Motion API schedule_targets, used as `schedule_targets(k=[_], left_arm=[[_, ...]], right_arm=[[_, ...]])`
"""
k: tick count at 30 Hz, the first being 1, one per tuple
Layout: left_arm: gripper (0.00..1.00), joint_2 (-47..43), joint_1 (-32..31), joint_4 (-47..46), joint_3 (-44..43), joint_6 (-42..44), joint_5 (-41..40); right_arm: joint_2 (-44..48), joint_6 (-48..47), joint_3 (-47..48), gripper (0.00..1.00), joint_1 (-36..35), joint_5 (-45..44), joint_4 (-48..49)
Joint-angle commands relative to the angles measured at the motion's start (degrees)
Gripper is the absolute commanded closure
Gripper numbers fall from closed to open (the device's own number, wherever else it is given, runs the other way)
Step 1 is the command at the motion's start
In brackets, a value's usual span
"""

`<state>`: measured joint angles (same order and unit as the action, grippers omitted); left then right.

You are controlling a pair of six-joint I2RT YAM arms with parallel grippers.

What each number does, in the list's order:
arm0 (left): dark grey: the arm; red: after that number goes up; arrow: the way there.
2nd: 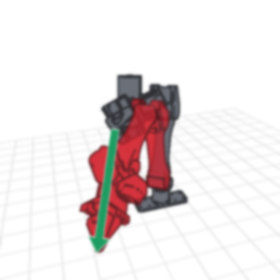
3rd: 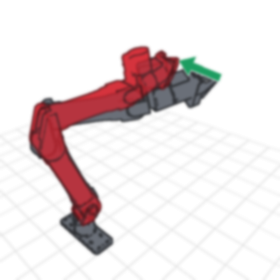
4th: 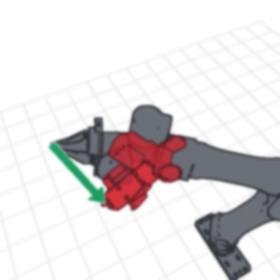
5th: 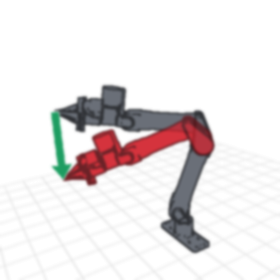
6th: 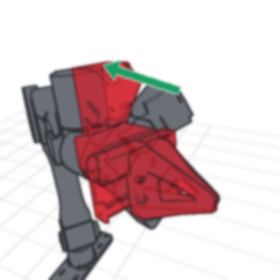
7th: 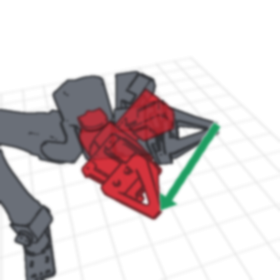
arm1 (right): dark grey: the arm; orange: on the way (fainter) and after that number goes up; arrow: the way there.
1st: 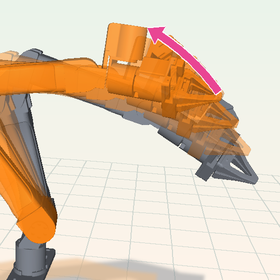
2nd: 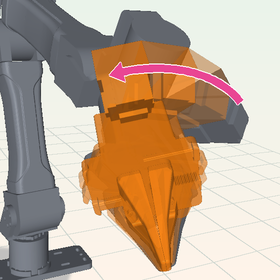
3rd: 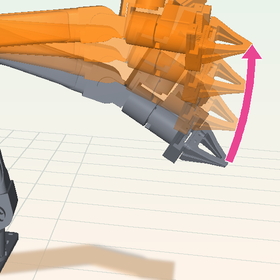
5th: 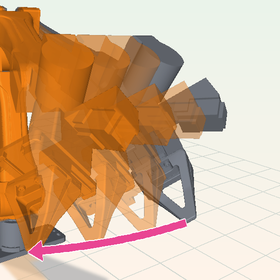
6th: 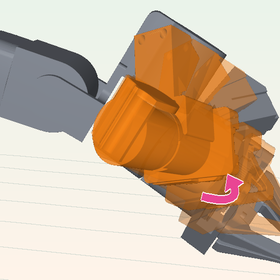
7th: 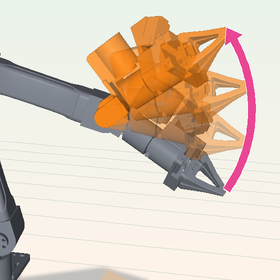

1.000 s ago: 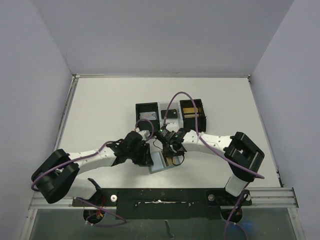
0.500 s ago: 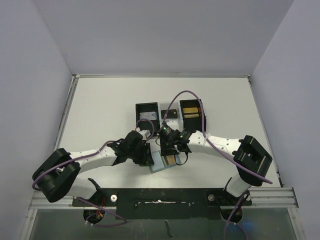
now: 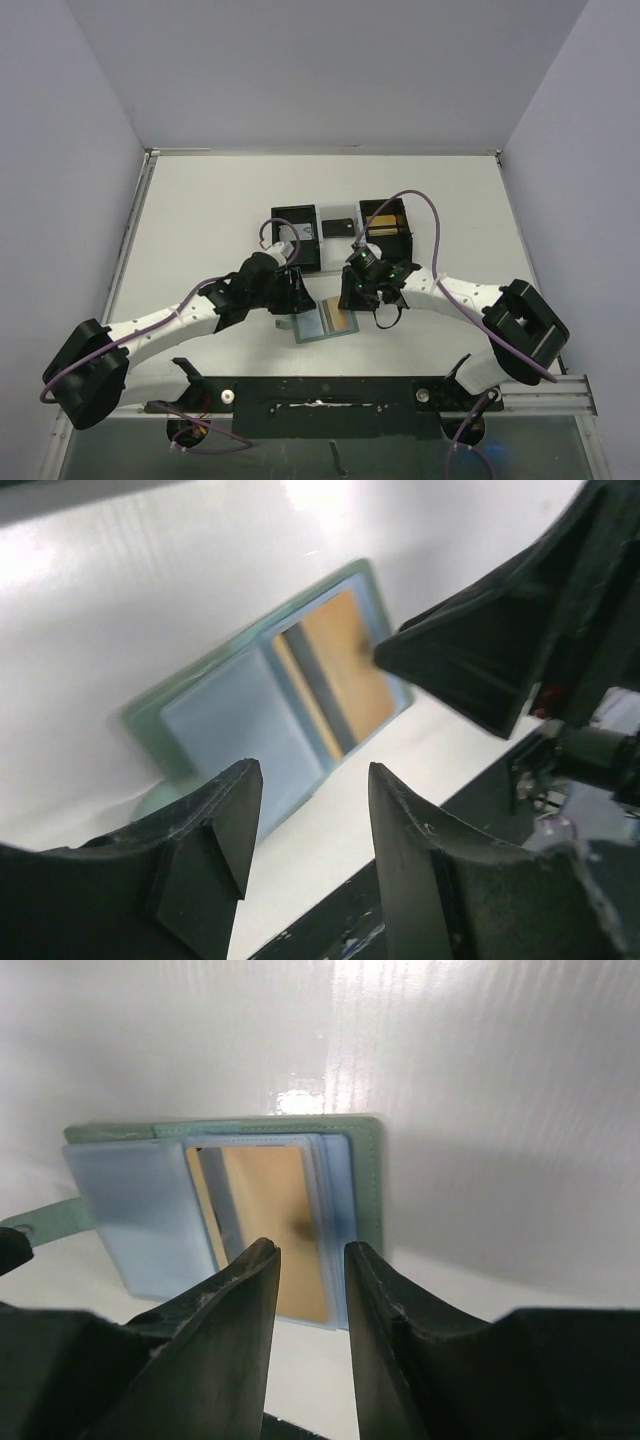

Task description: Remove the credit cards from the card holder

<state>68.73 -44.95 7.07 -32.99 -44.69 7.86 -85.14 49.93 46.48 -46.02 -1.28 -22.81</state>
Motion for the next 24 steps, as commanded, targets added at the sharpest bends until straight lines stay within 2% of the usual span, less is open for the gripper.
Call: schedule_targets(k=[1,5,12,24], left_arm=[[0.54,2.08,0.08,-9.26,-2.88,-3.75,5.13],[0.55,6.96,0.04,-12.88,-2.13,-5.86,8.75],[0.56,12.61,0.03,-17.69,-1.21,-8.32,9.61],[0.6,17.1,-0.25,-12.72,-1.15,-8.99,3.67]], right_arm=[[3.09,0.58,-2.03,0.67,0.6,6.49,8.99],[2.86,1.51,-3.75,0.69,1.18,7.8,10.69],[1.78,2.2,-5.33,0.72,1.88,7.18,10.89],[0.26,2.87,-6.97,0.77,1.88,8.38,12.37]])
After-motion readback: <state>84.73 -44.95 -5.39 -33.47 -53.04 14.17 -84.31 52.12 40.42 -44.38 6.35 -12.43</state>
